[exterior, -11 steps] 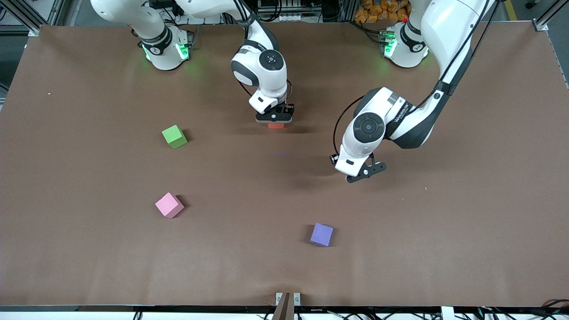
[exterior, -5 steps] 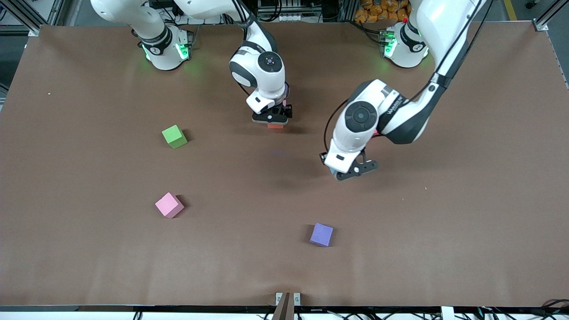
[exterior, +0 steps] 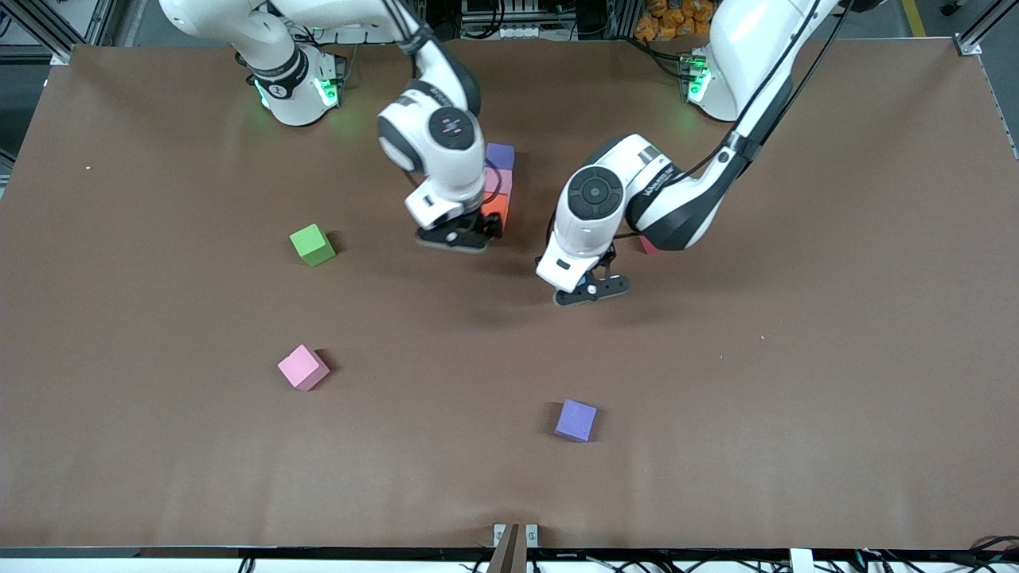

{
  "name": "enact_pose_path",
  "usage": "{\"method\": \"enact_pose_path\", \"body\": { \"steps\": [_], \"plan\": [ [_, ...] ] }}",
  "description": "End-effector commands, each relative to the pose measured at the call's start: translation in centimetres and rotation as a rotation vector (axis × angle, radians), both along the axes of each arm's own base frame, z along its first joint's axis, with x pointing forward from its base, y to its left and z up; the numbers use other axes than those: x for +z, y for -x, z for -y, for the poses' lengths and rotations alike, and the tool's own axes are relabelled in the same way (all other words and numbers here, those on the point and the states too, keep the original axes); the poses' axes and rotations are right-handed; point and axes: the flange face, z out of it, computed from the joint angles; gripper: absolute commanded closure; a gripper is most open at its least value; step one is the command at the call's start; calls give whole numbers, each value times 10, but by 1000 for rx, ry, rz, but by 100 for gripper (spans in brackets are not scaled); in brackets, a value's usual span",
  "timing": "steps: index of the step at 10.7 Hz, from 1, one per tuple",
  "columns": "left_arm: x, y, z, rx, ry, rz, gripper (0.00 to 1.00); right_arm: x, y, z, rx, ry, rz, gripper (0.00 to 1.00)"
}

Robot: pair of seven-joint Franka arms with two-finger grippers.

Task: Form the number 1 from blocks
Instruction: 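Place the cyan cube below the orange cube while the right gripper withdraws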

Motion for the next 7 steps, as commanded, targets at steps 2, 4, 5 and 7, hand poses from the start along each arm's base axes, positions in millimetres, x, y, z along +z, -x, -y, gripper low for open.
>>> {"method": "enact_pose_path", "body": {
  "steps": [2, 4, 5, 7],
  "plan": [
    [-17, 19, 50, -71, 15, 9, 100, 31, -69, 75, -5, 16, -7, 0],
    [-27, 37, 80, -135, -3, 33, 100, 39, -108, 131, -10, 11, 7, 0],
    [-32, 47, 89, -169, -30, 57, 100, 40, -125, 155, -4, 13, 14, 0],
    [-44, 66, 107, -219, -62, 73, 100, 33, -157, 204, -12, 19, 16, 0]
  ]
}}
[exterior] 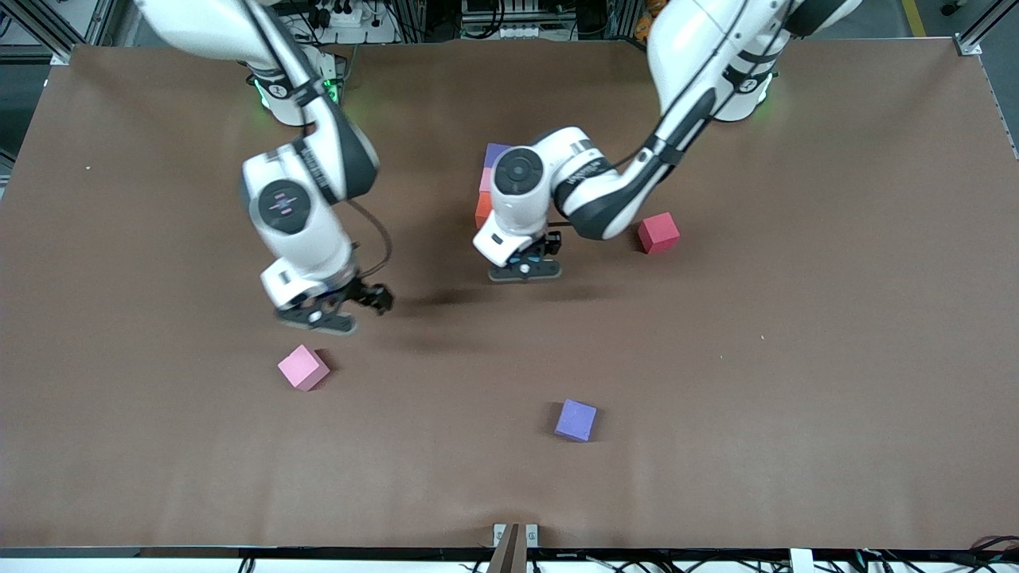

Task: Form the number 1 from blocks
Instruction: 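Reach and grasp the pink cube with the right gripper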

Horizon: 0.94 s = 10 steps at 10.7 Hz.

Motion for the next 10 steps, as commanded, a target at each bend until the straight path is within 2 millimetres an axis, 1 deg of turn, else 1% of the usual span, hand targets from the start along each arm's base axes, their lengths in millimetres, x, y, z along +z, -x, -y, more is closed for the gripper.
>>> {"method": "enact_pose_path", "body": {
  "steps": [1, 2, 3, 4, 5, 6, 7, 8, 9, 10],
  "plan": [
    [-10, 9, 25, -47, -33, 55, 100, -8, -39, 50, 27, 14, 0, 0],
    [-17, 11, 33, -52, -28, 52, 100, -12, -54, 80, 17, 15, 2, 0],
    [-20, 12, 38, -55, -25, 51, 100, -19, -63, 97, -4, 18, -1, 0],
    [-23, 17, 42, -64, -26, 49, 100, -23, -74, 112, -22, 18, 3, 0],
    [-24, 21, 45, -71, -26, 48, 100, -22, -82, 125, -33, 17, 13, 0],
    [-31, 27, 48, -81, -31, 41, 100, -18, -91, 136, -31, 15, 27, 0],
    [-33, 34, 53, -83, -34, 40, 100, -21, -95, 146, -50, 14, 27, 0],
    [-35, 38, 55, -88, -35, 38, 100, -31, -97, 162, -94, 2, 15, 0],
    [-35, 44, 59, -94, -35, 38, 100, -36, -98, 168, -120, -14, 16, 0],
    [-35, 44, 59, -94, -36, 37, 100, -45, -99, 168, -153, -46, 14, 0]
  ]
}}
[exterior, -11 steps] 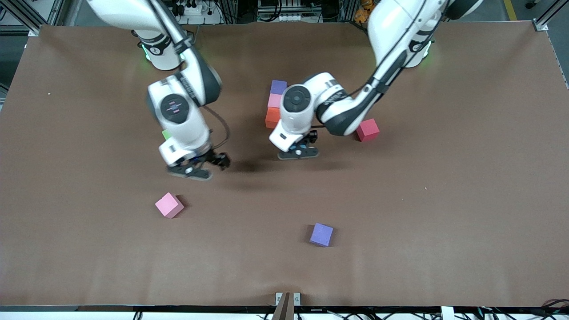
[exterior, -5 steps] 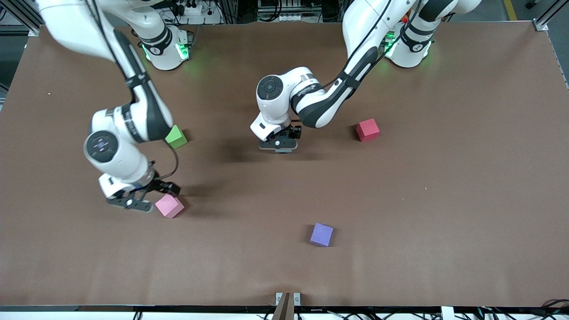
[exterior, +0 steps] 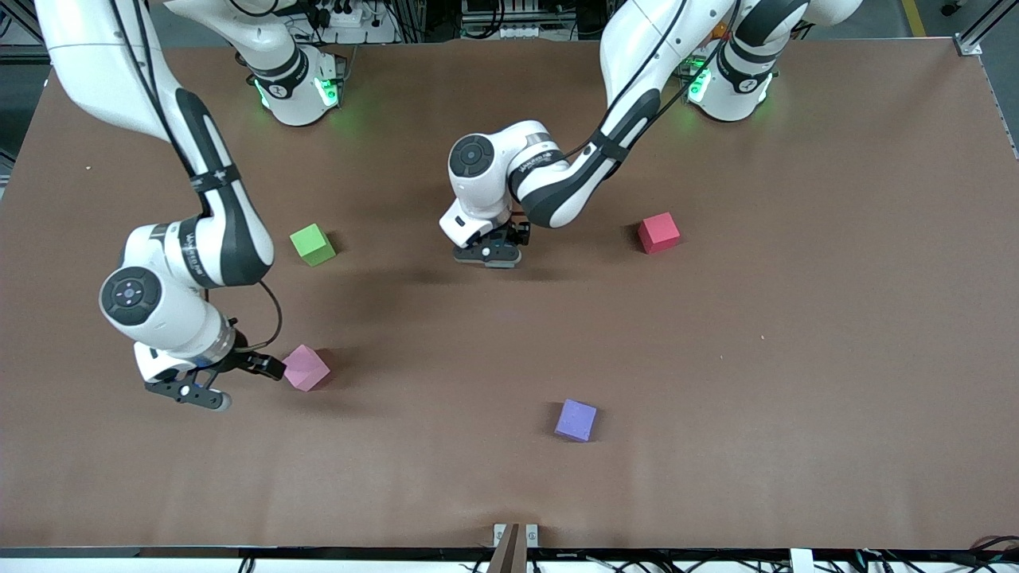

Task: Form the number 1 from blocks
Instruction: 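Reach and grasp the pink cube with the right gripper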

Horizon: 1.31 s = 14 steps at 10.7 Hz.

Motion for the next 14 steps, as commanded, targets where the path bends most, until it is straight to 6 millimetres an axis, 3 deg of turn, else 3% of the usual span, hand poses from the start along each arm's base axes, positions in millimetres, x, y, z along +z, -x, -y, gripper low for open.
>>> {"method": "enact_pose_path", "body": {
  "steps": [1, 5, 14],
  "plan": [
    [0, 3, 8, -3, -8, 28, 100, -20, -8, -1, -56, -54, -2, 0],
    [-14, 22, 18, -34, -16, 19, 100, -38, -16, -30, -270, -77, -5, 0],
    [-11, 24, 22, -30, -6, 21, 100, -85, -4, -40, -397, -79, -64, 2]
  ]
}}
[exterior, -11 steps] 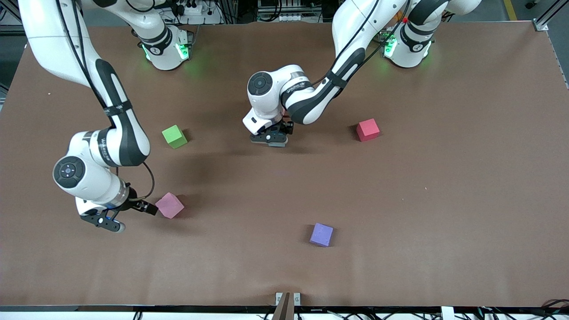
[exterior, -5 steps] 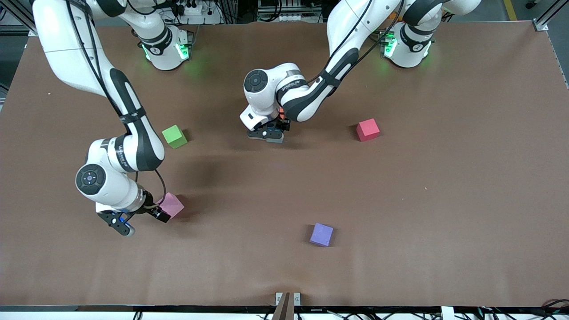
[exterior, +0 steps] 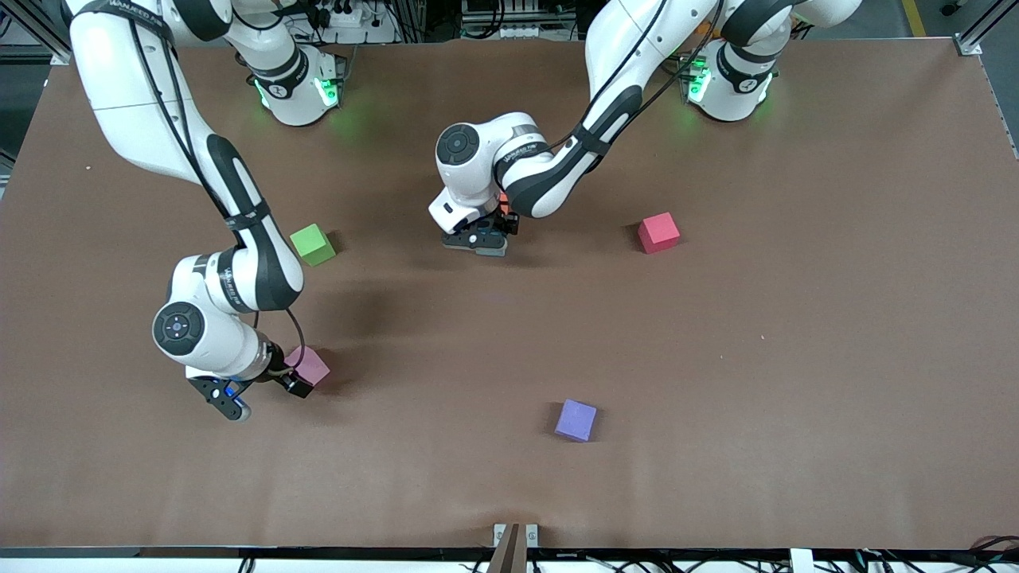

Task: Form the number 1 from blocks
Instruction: 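Reach and grasp the pink cube with the right gripper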

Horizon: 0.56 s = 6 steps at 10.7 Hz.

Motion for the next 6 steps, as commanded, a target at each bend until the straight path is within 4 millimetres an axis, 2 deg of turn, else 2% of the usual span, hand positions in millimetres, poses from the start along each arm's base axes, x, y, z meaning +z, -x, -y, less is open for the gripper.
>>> {"method": "enact_pose_path", "body": {
  "steps": [1, 3, 4, 5, 6],
  "plan": [
    [2, 1, 7, 15, 0, 33, 100, -11, 0, -7, -25, -9, -2, 18],
    [0, 4, 9, 12, 5, 35, 100, -15, 1, -11, -19, -9, -5, 66],
    [1, 4, 9, 14, 7, 36, 100, -14, 1, -11, -19, -9, -5, 87],
    [1, 5, 10, 12, 9, 37, 100, -13, 0, -11, -17, -9, -5, 100],
    [0, 5, 10, 12, 8, 35, 100, -9, -1, -14, -1, -10, 1, 100]
  ]
}}
